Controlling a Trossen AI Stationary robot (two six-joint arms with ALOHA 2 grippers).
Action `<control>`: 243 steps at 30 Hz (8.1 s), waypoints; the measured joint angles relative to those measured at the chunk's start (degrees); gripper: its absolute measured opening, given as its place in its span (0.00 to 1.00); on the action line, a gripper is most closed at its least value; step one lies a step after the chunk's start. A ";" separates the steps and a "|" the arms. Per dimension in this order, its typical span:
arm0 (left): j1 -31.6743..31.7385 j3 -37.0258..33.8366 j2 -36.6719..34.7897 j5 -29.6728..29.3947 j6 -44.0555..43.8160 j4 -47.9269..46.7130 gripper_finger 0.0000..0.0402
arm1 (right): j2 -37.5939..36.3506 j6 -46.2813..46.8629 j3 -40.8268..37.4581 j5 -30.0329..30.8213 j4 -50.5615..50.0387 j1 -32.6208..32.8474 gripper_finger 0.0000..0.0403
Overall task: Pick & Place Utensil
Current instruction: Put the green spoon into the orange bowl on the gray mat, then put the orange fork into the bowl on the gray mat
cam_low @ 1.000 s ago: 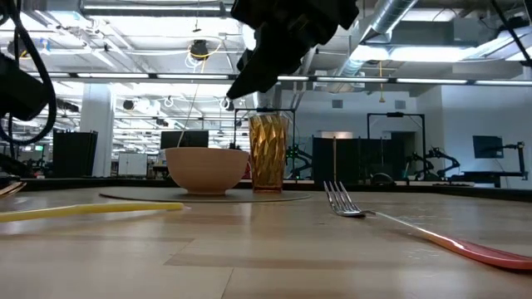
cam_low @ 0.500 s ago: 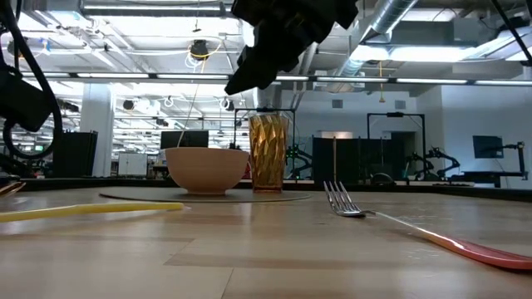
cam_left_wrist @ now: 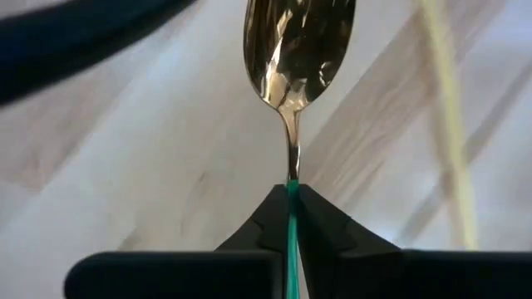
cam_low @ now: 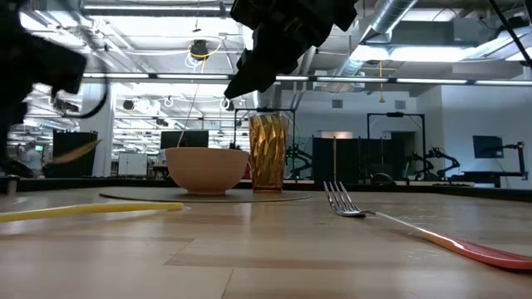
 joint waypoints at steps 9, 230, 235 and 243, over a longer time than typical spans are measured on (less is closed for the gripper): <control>8.61 5.96 -5.27 -3.07 20.32 -0.64 0.03 | 0.00 -0.92 0.00 0.11 0.08 -0.05 0.27; 27.44 -4.04 -31.60 -25.68 67.76 19.51 0.29 | 18.48 53.34 32.37 8.47 -28.66 -8.35 0.00; 27.44 -4.04 -31.60 -25.68 67.76 19.51 0.29 | 21.46 52.98 35.55 5.55 -28.85 -9.90 0.00; 27.44 -4.04 -31.58 -25.68 67.76 19.47 0.29 | 24.35 51.42 35.47 6.27 -28.26 -10.67 0.00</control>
